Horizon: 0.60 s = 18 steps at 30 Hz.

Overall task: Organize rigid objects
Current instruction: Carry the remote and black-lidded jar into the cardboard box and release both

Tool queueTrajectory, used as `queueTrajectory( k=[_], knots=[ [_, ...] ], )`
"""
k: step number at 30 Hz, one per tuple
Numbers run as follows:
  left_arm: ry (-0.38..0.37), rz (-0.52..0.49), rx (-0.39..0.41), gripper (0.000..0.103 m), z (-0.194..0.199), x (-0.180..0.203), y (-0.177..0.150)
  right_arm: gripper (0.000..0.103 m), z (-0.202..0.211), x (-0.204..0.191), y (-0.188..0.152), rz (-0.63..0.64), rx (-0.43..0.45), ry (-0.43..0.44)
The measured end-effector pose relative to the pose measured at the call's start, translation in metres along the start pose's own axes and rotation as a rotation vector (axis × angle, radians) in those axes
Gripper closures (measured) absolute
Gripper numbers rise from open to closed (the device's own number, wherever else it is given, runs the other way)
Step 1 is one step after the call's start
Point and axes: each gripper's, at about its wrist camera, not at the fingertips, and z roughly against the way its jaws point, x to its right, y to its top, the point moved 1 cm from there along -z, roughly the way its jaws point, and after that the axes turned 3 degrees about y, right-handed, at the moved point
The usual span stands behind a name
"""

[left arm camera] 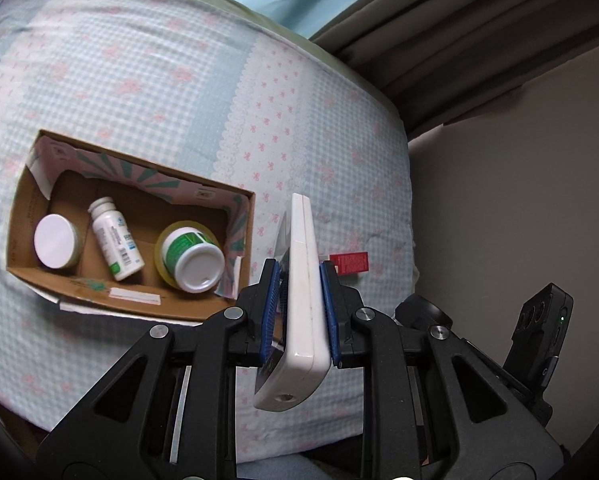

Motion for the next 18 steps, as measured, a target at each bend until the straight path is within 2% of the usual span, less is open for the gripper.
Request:
queueTrajectory(
  k=[4,8,14,18],
  knots=[
    [0.014,-0.011,-0.003,0.085,0.029,-0.048,0.014,0.05,-0.016,-0.048,-0.016,0.028,-0.005,0.006],
    [0.04,-0.05,-0.031,0.085,0.04,-0.093,0.029,0.05,-0.035,-0.09,-0.03,0.044,-0.008,0.01],
    [0.051,-0.101,-0.098,0.085,0.021,-0.152,0.046,0.05,-0.076,-0.129,-0.044,0.051,-0.023,-0.001],
    [0.051,-0.13,-0.127,0.085,-0.001,-0.175,0.055,0.05,-0.103,-0.142,-0.046,0.075,-0.039,-0.019]
  ],
)
